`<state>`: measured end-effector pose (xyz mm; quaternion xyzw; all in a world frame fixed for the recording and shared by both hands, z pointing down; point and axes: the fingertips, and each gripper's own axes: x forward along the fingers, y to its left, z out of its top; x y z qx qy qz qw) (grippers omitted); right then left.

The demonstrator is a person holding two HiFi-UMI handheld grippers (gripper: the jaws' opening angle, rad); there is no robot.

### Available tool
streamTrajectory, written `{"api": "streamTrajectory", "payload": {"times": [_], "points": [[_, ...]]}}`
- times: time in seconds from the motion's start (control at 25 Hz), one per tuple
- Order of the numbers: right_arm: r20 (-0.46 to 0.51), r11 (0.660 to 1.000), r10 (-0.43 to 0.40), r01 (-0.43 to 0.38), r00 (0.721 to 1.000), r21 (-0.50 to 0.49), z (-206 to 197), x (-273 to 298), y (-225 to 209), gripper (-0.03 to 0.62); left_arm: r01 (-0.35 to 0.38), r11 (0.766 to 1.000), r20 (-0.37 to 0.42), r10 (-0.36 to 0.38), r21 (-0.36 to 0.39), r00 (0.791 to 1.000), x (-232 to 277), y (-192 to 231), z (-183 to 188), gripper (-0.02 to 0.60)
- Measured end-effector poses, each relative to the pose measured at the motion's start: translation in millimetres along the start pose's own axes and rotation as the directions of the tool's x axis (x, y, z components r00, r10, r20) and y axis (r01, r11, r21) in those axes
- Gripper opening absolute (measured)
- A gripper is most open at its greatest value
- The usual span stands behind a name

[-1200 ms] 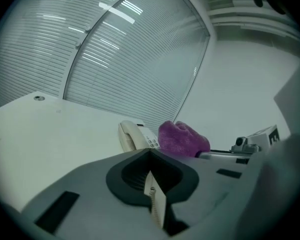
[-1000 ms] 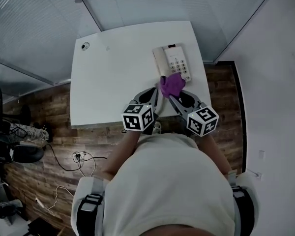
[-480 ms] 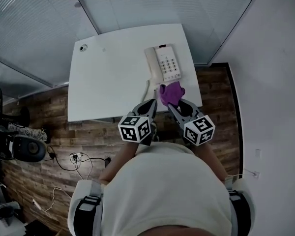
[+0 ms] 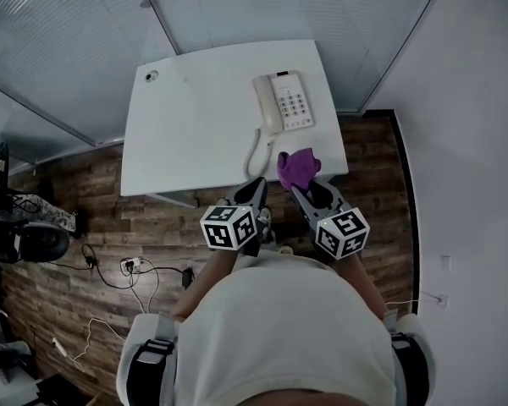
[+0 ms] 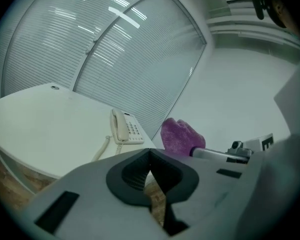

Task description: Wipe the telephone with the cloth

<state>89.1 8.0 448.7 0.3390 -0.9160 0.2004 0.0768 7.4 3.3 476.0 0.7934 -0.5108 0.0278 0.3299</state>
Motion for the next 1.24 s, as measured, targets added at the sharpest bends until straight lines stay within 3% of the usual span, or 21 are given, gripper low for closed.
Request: {"api": "streamTrajectory", "payload": {"times": [0.48,1.24], "points": [[0.003,1.000,-0.014,0.014,1.000,-0.022,-2.7,-3.3,10.4,0.126,-0.012,1.000,0.017,0.012,-0.027,1.000,-13.2,4.2,-7.1,0.021],[0.015,0.999,0.021,-0.021,1.000,-0.037,9.0,13.0,2.3,0.126,-0.021,0.999,0.051,0.023,-0.046,0.998,-2.7,13.0,13.6,0.020]]}}
